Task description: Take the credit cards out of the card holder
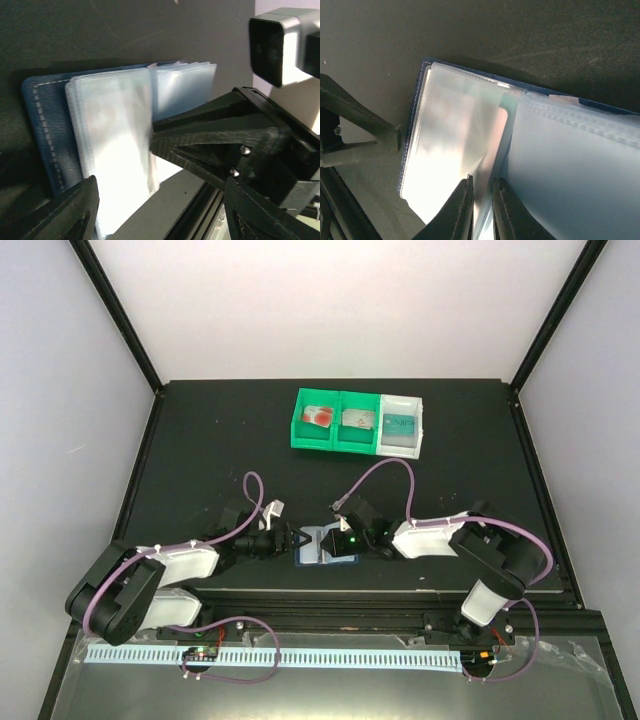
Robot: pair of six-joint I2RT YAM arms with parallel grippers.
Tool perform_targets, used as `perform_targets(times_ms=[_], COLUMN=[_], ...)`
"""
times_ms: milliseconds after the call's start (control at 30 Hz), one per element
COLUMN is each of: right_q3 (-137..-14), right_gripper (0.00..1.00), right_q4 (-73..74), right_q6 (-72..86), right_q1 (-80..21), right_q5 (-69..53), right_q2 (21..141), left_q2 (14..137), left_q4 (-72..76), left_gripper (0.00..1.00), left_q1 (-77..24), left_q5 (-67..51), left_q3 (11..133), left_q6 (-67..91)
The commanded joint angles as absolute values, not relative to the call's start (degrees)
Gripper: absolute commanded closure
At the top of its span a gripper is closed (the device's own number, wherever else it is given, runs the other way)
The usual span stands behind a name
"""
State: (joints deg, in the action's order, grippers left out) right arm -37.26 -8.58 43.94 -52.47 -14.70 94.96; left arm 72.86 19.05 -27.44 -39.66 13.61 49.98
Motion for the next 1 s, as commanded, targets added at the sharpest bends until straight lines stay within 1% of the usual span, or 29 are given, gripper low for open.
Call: perform_targets(times_ms=[0,100,167,333,567,967], right_q3=[-36.2,-36.1,-35.7,-35.2,-35.2,-35.2], right_gripper=[0.88,0.92,0.92,0.92,0.92,0.91], right_q4=[-5.6,-6.3,-7.0,-7.8,-8.6,-8.5], right_q6=[44.0,44.3,44.4,44.8,45.0,44.8], right_q1=[-52.8,-52.8,-52.8,-52.8,-52.8,-52.8], right_q5=[-10.9,-11.2,-11.3,-11.8,-12.2,-12.3], right_q2=[97.6,98.2,98.1,98.0,98.5,97.7], left_q2=[73.0,73.8,75.2,76.8,75.2,75.7], left_q4=[25.5,26.5,26.7,27.0,21.7,21.0], left_gripper=[0.29,0.29,0.29,0.35,0.34,0.34], left_q1=[-27.2,-27.2,-27.1,-27.2,-27.2,-27.2], left_q5=[-42.4,-42.6,-42.5,-42.4,-39.9,-39.7], left_q3=[13.2,13.2,13.2,13.2,13.8,13.4], left_q6=[50.9,51.1,51.0,51.0,48.7,48.5])
